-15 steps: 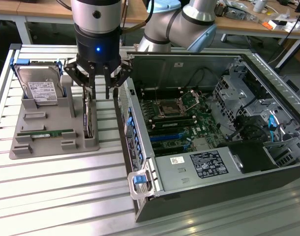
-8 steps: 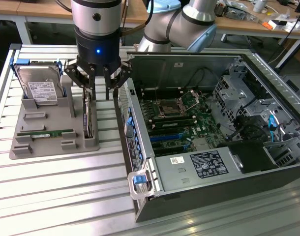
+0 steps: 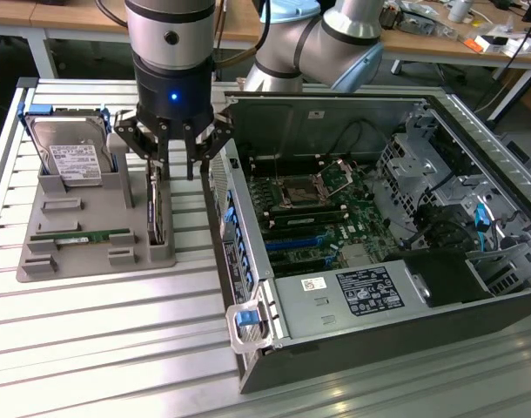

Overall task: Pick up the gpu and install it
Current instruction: 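Pick up the gpu and move the gpu toward the slot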

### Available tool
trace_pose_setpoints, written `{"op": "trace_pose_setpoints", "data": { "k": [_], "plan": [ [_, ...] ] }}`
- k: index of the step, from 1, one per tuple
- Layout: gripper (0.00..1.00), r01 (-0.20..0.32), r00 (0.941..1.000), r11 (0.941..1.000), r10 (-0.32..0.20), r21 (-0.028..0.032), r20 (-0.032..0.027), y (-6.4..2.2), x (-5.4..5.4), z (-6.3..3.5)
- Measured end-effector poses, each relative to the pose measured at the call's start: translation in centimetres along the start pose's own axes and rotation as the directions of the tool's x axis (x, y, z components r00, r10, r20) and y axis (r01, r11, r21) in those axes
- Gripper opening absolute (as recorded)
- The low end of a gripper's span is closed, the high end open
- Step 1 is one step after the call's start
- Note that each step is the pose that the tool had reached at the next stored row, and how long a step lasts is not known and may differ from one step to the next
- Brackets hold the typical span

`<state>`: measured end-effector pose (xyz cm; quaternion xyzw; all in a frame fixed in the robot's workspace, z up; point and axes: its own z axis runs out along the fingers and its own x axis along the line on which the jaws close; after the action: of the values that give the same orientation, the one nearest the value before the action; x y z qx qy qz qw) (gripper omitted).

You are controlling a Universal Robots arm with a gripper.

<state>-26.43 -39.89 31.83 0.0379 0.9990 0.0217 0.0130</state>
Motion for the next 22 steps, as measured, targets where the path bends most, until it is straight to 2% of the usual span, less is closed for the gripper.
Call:
{"op": "trace_pose_setpoints", "data": {
  "k": [13,22],
  "plan": [
    [0.36,0.000,1.0000,1.0000,0.000,-0.0001,0.0001,-0.03,0.0,0.71],
    [0.36,0.000,1.0000,1.0000,0.000,-0.0001,0.0000,-0.09,0.0,1.80]
  ]
}}
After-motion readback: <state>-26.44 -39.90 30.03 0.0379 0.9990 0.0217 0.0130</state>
